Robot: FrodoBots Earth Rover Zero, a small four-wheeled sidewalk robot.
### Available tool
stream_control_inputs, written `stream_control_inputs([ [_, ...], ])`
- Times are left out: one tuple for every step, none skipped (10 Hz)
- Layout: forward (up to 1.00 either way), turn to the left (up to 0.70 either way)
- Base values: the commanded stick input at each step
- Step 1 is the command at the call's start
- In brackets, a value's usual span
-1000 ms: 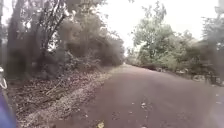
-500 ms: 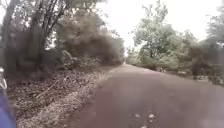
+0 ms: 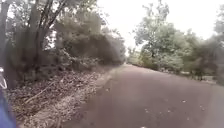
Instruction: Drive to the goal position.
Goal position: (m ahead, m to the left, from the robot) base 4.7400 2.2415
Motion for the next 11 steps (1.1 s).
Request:
stream_control_inputs([
  [0.7, -0.22],
  [0.7, -0.27],
  [0.7, -0.3],
  [0.7, -0.33],
  [0.7, -0.36],
  [0.7, -0.36],
  [0.7, -0.35],
  [0.7, -0.24],
  [0.7, -0.13],
  [0.7, -0.01],
  [0.7, -0.01],
])
